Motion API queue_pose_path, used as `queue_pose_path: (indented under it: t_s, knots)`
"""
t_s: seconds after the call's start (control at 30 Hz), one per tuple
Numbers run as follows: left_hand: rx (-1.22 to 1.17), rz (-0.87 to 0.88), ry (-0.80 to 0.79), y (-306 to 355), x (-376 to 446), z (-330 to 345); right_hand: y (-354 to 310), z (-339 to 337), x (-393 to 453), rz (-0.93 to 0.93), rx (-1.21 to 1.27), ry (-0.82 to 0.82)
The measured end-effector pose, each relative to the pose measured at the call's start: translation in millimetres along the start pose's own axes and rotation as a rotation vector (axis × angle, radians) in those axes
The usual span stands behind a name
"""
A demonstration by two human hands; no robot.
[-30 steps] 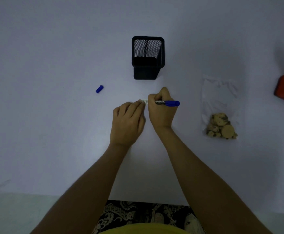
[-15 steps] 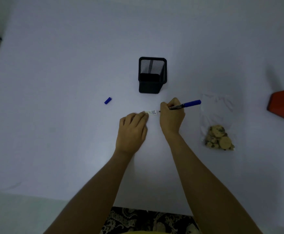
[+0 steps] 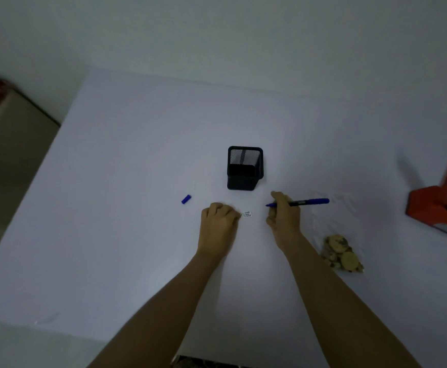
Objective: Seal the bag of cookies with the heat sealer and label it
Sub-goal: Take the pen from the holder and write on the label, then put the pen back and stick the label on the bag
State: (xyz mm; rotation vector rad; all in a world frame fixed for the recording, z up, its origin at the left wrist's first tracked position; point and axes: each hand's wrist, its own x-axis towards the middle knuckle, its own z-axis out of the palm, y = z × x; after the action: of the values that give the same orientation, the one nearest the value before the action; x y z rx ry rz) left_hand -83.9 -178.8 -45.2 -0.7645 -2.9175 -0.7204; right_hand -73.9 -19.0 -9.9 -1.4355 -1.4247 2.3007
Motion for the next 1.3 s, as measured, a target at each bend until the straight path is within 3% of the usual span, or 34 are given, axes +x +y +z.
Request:
queue_pose_path:
  t_s: [0.17, 0.23, 0.3, 0.37, 0.47, 0.63, 0.73, 0.83, 1.0, 1.13, 1.3]
  knots:
    - [-0.009, 0.055, 0.064, -10.2, 17.2, -16.3, -13.6, 1.6, -10.6, -0.034, 0.015, -0.061]
    - [-0.012, -0.06, 0.178, -21.9, 18.8, -29.2, -22.2, 4.6, -15.2, -0.057, 0.007, -0.088]
    - [-0.01, -0.312, 0.227, -36.3, 15.9, -39.1, -32.0, 8.5, -20.3, -0.08, 0.009, -0.103]
    - [-0.018, -0.513, 0.199, -49.1, 8.7, -42.4, -40.6, 9.4, -24.0, -0.091, 0.016, -0.108]
    - [0.002, -0.609, 0.126, -62.1, 4.2, -40.6, -52.4, 8.5, -26.8, -0.107, 0.004, -0.123]
    - [0.033, -0.566, 0.066, -68.2, 6.4, -38.0, -67.1, 11.7, -39.4, -0.103, 0.025, -0.181]
    - [-0.228, -0.58, 0.107, -55.0, 17.1, -58.1, -85.6, 22.3, -59.9, -0.128, 0.082, -0.287]
    - [-0.442, -0.385, 0.147, -29.1, 43.5, -102.8, -112.0, 42.7, -84.8, -0.192, 0.036, -0.45]
    - [-0.594, -0.145, 0.24, 18.9, 68.3, -205.4, -154.2, 79.6, -134.3, -0.309, -0.115, -0.65]
    - [-0.655, -0.044, 0.282, 41.6, 69.6, -253.7, -173.1, 92.6, -163.4, -0.398, -0.2, -0.723]
    - [-0.61, 0.053, 0.331, 57.3, 70.4, -283.8, -189.4, 96.8, -187.2, -0.428, -0.132, -0.758]
